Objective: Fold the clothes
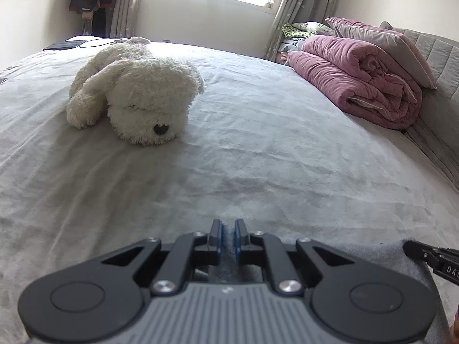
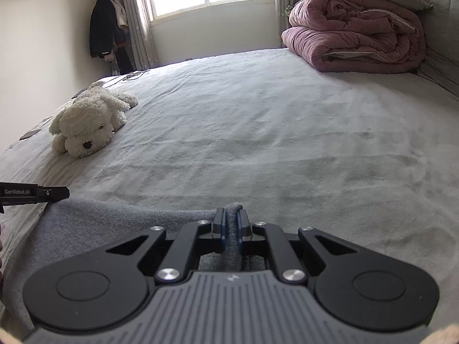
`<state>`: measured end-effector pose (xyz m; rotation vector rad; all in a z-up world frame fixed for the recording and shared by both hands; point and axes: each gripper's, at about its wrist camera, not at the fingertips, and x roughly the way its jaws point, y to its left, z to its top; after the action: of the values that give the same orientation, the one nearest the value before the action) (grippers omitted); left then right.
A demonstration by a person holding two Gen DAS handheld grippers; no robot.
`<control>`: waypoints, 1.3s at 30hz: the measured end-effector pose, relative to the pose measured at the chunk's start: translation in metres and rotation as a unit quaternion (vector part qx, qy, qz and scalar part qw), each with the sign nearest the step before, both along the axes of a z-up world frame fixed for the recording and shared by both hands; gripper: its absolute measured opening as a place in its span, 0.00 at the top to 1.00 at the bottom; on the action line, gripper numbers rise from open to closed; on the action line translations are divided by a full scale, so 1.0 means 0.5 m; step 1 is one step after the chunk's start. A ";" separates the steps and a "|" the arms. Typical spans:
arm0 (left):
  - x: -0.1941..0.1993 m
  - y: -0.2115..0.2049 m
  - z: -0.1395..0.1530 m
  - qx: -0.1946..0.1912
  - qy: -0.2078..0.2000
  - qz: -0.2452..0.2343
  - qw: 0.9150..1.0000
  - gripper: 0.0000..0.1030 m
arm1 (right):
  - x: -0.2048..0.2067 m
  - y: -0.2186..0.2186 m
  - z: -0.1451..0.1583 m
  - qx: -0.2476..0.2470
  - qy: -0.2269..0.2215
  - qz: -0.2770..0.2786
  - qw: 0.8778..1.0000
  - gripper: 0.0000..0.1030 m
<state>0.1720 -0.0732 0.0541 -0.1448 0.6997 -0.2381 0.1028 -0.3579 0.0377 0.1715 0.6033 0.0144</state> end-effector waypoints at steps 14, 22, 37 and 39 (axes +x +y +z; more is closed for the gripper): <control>-0.129 0.008 0.062 -0.001 -0.001 -0.005 1.000 0.89 | -0.102 0.031 0.105 -0.013 0.012 0.032 0.999 0.56; -0.251 -0.067 0.033 0.037 -0.007 -0.051 0.998 0.89 | -0.150 0.085 0.104 -0.002 0.039 0.111 0.993 0.57; -0.247 -0.014 -0.020 0.003 0.028 -0.024 0.999 0.90 | -0.134 0.124 0.023 -0.042 0.110 0.159 0.980 0.64; -0.245 -0.013 -0.018 -0.003 0.036 -0.021 0.999 0.90 | -0.134 0.125 0.028 -0.039 0.106 0.154 0.982 0.64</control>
<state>0.0497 -0.0795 0.0450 -0.1456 0.7731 -0.2766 0.0357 -0.2955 0.0515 0.0019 0.8374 0.2740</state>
